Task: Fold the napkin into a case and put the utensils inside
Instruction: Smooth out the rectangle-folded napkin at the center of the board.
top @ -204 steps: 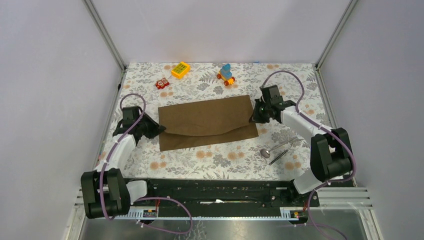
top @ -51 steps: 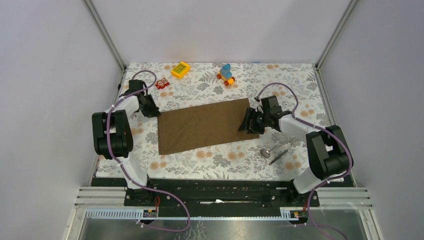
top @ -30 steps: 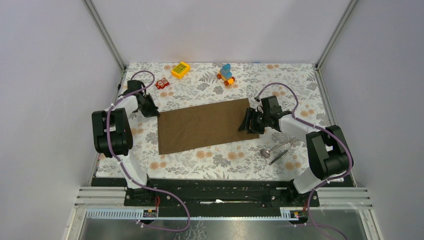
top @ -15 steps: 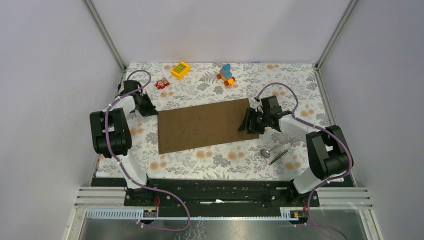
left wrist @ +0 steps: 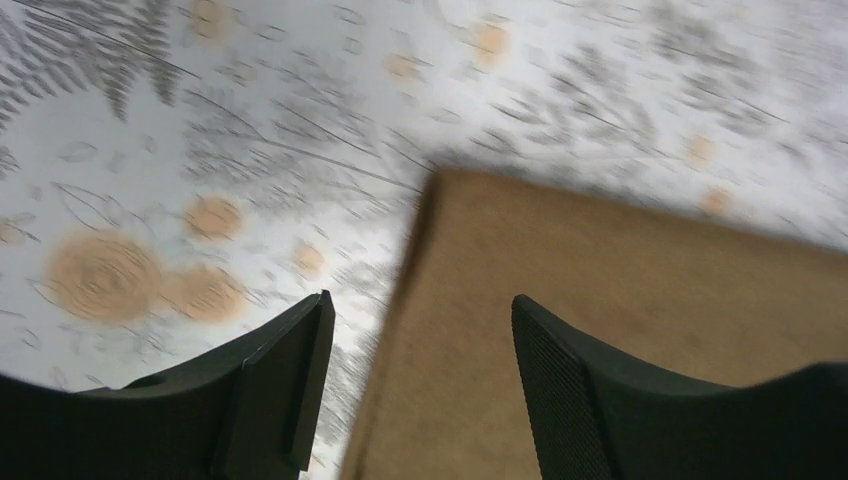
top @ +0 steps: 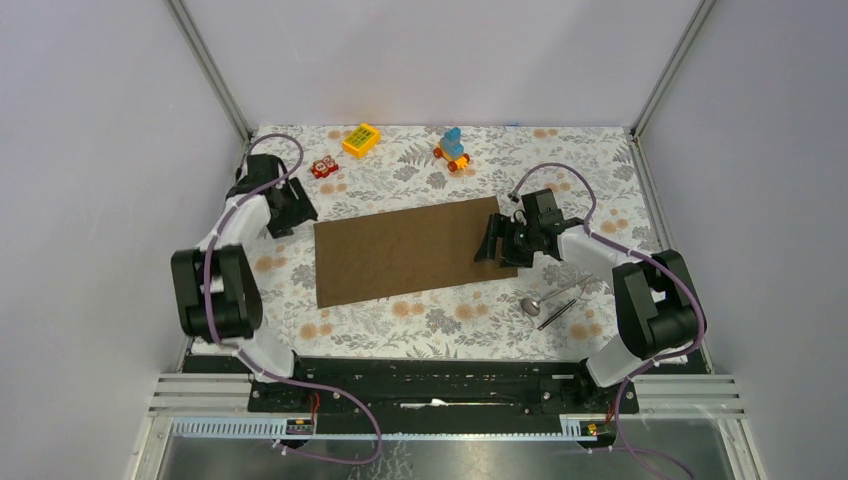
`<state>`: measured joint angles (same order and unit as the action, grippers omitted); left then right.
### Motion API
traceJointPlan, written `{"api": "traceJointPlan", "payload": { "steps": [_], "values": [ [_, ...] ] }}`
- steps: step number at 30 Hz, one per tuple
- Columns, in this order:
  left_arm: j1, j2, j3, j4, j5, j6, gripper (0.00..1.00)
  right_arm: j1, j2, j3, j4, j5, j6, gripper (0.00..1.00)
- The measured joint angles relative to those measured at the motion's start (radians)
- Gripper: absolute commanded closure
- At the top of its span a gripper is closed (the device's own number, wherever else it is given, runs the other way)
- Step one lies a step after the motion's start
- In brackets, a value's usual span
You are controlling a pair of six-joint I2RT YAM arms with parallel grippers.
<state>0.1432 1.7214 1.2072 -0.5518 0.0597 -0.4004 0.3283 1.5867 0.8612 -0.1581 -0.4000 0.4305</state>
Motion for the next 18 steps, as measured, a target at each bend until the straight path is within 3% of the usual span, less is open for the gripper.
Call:
{"api": "traceJointPlan", "payload": {
  "steps": [3,8,12,16,18],
  "values": [
    [-0.063,-0.144,-0.058,0.017,0.047,-0.026,0.26,-0.002,0.000,0.034,-0.036,0.005,-0.016,0.01],
    [-0.270,-0.215,-0.158,0.139,0.183,-0.104,0.21,-0.026,0.001,0.091,-0.061,-0.010,-0.037,0.00],
    [-0.445,-0.188,-0.236,0.187,0.259,-0.147,0.20,-0.093,0.029,0.110,-0.071,-0.042,-0.040,0.15],
    [-0.496,-0.195,-0.303,0.224,0.304,-0.172,0.19,-0.139,0.093,0.109,-0.074,-0.098,-0.043,0.20],
    [-0.492,-0.210,-0.335,0.225,0.300,-0.176,0.19,-0.140,0.101,0.087,-0.061,-0.124,-0.040,0.28]
  ]
}}
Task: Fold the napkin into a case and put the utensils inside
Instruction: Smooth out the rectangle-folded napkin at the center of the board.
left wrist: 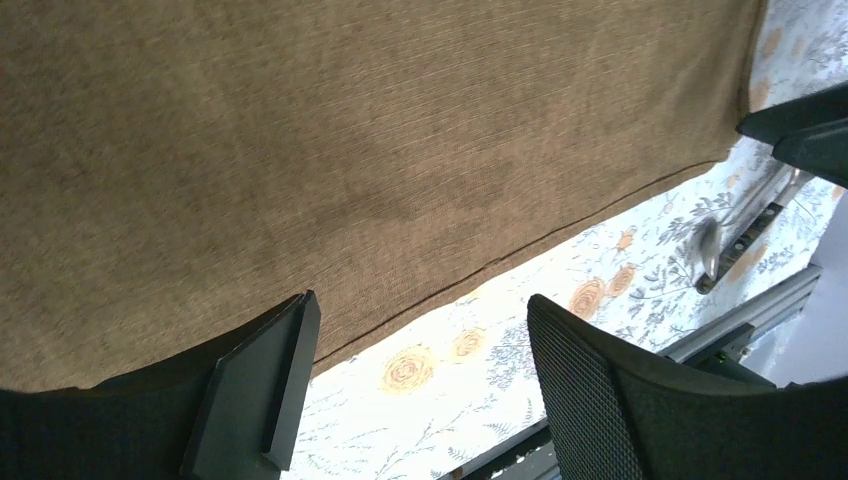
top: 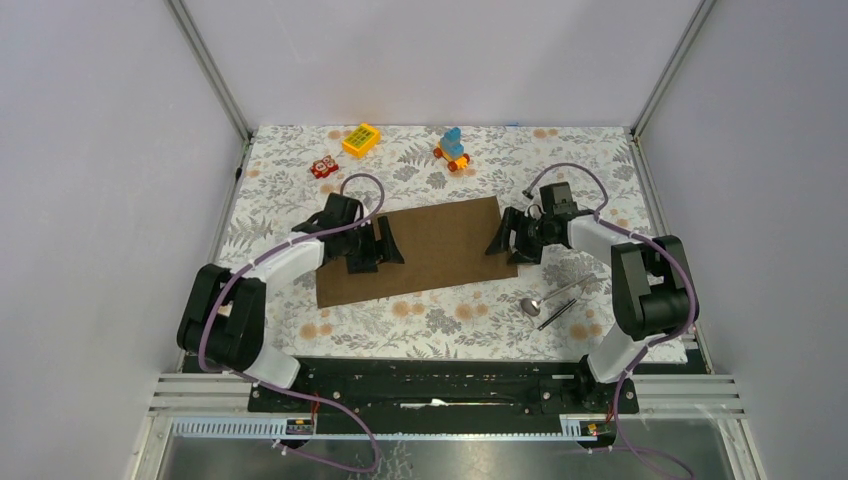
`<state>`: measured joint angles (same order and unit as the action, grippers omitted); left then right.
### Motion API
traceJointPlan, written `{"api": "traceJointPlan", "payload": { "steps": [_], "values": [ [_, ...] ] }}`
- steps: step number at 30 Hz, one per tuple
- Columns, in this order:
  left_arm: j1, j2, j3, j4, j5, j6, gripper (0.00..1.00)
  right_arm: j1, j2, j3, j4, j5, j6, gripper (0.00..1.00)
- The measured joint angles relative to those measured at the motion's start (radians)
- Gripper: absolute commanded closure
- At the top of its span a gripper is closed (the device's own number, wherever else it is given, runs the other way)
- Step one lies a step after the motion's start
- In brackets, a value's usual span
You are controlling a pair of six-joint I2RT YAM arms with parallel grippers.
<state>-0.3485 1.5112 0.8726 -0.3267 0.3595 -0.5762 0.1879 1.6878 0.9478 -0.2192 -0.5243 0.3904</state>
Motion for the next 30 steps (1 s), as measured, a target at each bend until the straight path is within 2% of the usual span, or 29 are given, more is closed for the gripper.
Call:
{"api": "traceJointPlan", "payload": {
  "steps": [3,7,9,11,14,16,19,23,27,30],
  "values": [
    [0.010,-0.028,-0.035,-0.005,-0.022,-0.003,0.18,0.001,0.000,-0.036,0.017,-0.023,0.010,0.32],
    [0.068,-0.072,-0.117,0.014,-0.056,-0.044,0.17,0.001,0.001,-0.065,0.029,-0.006,0.017,0.31],
    [0.121,-0.098,-0.175,0.014,-0.077,-0.065,0.15,0.001,0.001,-0.068,0.018,0.032,0.017,0.25],
    [0.171,-0.139,-0.222,0.008,-0.077,-0.089,0.09,0.006,-0.003,-0.059,0.008,0.053,0.016,0.16],
    [0.185,-0.202,-0.220,0.005,-0.080,-0.100,0.03,0.024,-0.008,-0.016,-0.019,0.075,0.014,0.06],
    [0.185,-0.214,-0.180,0.006,-0.074,-0.111,0.02,0.032,-0.005,0.038,-0.011,0.056,0.035,0.02],
    [0.200,-0.155,-0.068,0.052,-0.046,-0.133,0.01,0.039,0.047,0.157,0.059,-0.002,0.089,0.02],
    [0.267,0.051,0.100,0.182,0.003,-0.169,0.01,0.041,0.238,0.372,0.211,-0.082,0.177,0.02],
    [0.327,0.202,0.158,0.232,0.008,-0.188,0.02,0.037,0.404,0.480,0.285,-0.126,0.240,0.02],
    [0.369,0.275,0.176,0.232,0.009,-0.194,0.01,0.030,0.471,0.499,0.297,-0.151,0.262,0.02]
  ]
}}
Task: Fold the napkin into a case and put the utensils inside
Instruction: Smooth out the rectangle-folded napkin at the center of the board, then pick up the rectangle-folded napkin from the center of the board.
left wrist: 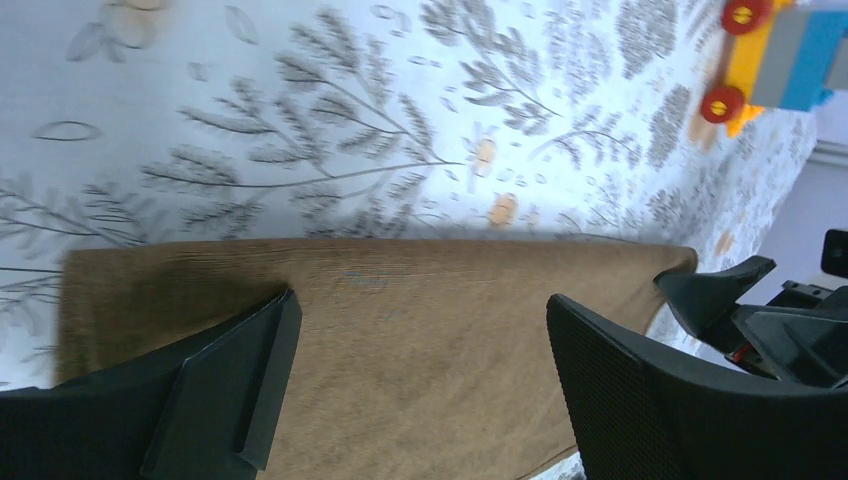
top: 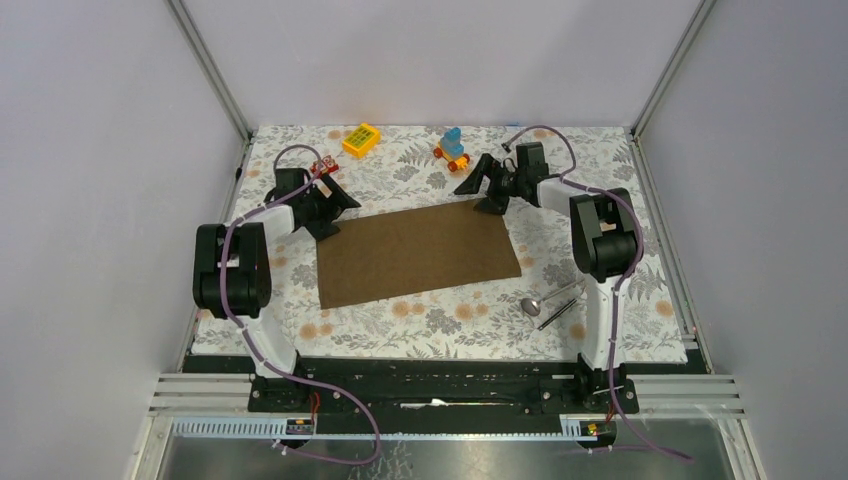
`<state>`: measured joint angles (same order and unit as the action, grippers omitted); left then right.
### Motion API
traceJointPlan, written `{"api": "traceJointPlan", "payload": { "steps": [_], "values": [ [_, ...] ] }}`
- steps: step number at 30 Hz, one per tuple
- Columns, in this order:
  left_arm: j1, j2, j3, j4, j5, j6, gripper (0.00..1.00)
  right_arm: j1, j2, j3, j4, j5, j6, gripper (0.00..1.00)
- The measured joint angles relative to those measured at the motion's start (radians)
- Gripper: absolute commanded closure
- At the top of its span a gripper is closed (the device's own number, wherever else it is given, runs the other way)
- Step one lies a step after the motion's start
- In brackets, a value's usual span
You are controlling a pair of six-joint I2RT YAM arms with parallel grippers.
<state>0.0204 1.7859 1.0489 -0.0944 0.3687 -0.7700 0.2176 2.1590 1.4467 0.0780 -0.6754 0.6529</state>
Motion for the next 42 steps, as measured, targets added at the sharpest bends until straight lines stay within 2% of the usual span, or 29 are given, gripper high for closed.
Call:
{"api": "traceJointPlan", "payload": {
  "steps": [11,15,19,22,25,28,31,34,42],
  "values": [
    [0.068,0.060,0.035,-0.027,-0.003,0.008,0.01,-0.117,0.088,0.043,0.024,-0.063,0.001,0.01],
    [0.067,0.061,0.058,-0.066,-0.024,0.046,0.01,-0.129,0.100,0.132,-0.119,-0.019,-0.085,0.01],
    [0.045,0.041,0.113,-0.168,-0.042,0.119,0.01,-0.122,0.063,0.180,-0.312,0.166,-0.192,0.00],
    [0.009,-0.034,0.134,-0.232,-0.038,0.179,0.01,-0.112,-0.016,0.180,-0.477,0.336,-0.236,0.01],
    [-0.036,-0.162,0.135,-0.282,-0.036,0.246,0.01,-0.077,-0.090,0.208,-0.652,0.444,-0.273,0.07],
    [-0.071,-0.279,0.116,-0.282,-0.038,0.297,0.01,-0.031,-0.109,0.232,-0.743,0.483,-0.296,0.14],
    [-0.088,-0.367,0.068,-0.276,-0.050,0.338,0.01,0.014,-0.103,0.238,-0.838,0.499,-0.319,0.18],
    [-0.093,-0.383,0.038,-0.281,-0.071,0.373,0.01,0.048,-0.047,0.307,-0.951,0.527,-0.354,0.18],
    [-0.108,-0.386,-0.006,-0.293,-0.077,0.392,0.01,0.078,0.084,0.397,-1.065,0.586,-0.434,0.20]
  ]
}}
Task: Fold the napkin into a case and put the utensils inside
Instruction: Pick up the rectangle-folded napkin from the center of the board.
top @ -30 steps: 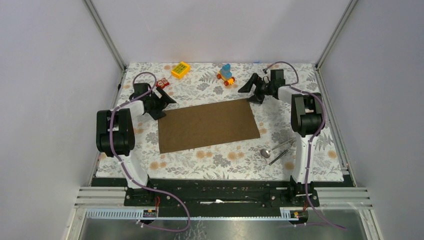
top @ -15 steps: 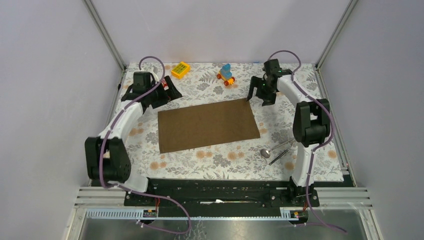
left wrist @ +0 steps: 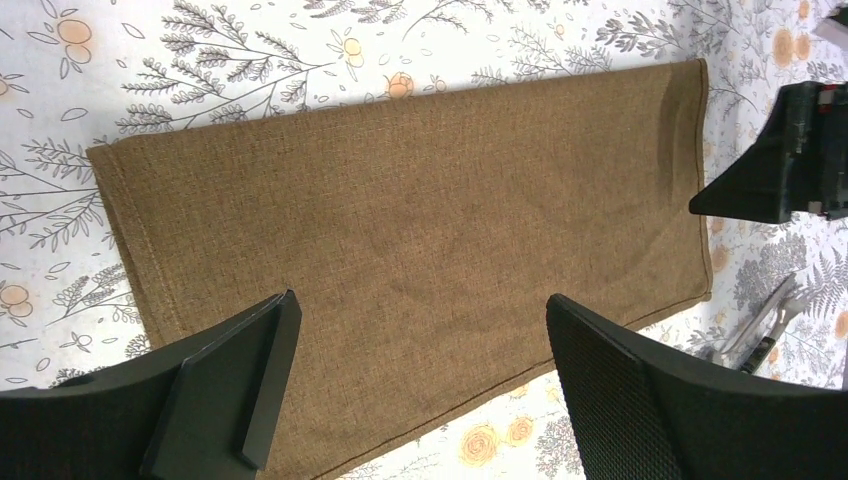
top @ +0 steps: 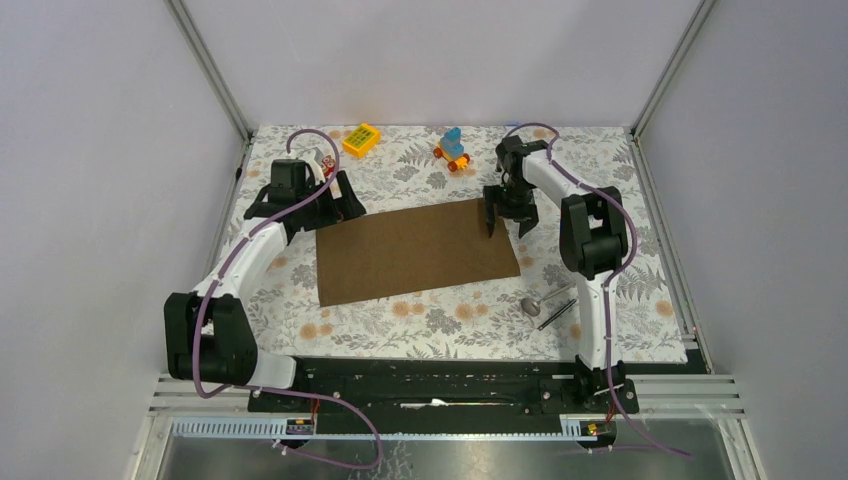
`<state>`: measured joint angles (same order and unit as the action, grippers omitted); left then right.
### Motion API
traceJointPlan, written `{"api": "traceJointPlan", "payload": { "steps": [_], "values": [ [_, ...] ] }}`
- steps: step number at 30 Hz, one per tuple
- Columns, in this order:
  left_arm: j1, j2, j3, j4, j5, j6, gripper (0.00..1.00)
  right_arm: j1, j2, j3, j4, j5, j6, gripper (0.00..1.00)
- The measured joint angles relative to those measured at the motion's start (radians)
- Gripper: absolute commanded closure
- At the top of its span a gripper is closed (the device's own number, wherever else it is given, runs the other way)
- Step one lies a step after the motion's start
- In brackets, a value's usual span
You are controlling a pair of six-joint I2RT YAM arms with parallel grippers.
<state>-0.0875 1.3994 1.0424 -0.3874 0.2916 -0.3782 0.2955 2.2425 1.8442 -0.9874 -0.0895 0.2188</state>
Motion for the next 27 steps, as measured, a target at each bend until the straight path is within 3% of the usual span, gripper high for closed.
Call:
{"api": "traceJointPlan", "payload": {
  "steps": [10,17,24,27],
  "values": [
    [-0.004,-0.025,-0.005,0.009,0.042,0.000,0.01,0.032,0.052,0.004,-0.021,0.022,-0.028,0.35],
    [-0.004,-0.031,-0.005,0.016,0.050,0.000,0.01,0.057,0.053,0.003,-0.010,0.049,-0.027,0.39],
    [-0.004,-0.034,-0.005,0.015,0.053,0.000,0.01,0.057,0.047,-0.019,0.006,0.074,-0.033,0.55],
    [-0.004,-0.037,-0.005,0.016,0.055,0.000,0.01,0.055,0.034,-0.040,0.022,0.075,-0.045,0.70]
  ]
}}
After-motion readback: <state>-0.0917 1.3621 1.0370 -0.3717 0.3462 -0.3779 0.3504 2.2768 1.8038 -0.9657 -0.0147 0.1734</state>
